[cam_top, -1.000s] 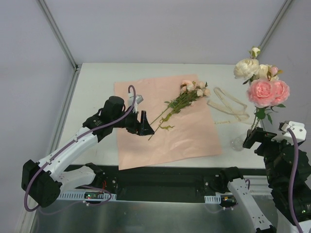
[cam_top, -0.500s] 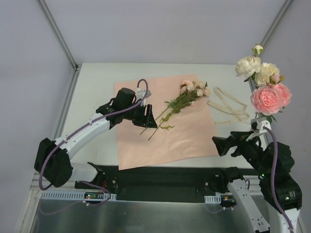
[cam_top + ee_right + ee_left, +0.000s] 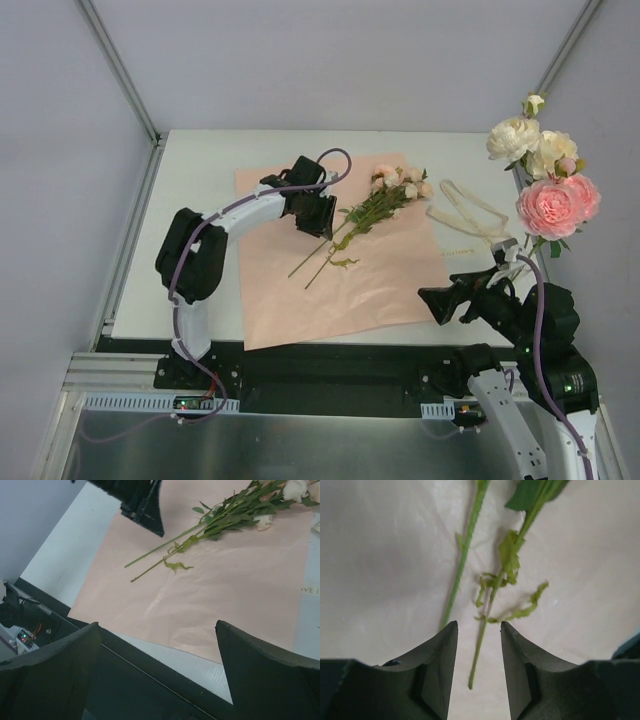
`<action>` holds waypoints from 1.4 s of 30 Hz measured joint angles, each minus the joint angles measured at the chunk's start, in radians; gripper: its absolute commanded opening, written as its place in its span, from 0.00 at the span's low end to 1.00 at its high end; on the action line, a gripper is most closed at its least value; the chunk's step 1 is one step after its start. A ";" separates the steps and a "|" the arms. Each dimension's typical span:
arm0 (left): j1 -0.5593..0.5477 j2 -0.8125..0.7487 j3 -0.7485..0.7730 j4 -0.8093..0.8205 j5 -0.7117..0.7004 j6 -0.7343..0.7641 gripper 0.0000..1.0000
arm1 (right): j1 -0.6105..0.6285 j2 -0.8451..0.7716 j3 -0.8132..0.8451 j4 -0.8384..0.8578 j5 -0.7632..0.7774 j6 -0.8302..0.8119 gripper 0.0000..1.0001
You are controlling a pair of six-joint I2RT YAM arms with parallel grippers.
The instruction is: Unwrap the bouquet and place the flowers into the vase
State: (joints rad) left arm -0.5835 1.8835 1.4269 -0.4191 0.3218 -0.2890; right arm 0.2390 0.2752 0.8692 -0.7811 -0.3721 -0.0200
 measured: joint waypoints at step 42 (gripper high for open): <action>-0.115 0.306 0.522 -0.298 -0.383 0.118 0.00 | 0.000 0.111 -0.023 0.124 -0.243 0.032 0.85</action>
State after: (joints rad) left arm -0.6987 2.1895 1.9488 -0.7170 -0.0612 -0.1711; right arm 0.2390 0.3866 0.8459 -0.6575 -0.6151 0.0116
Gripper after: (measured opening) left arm 0.028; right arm 0.880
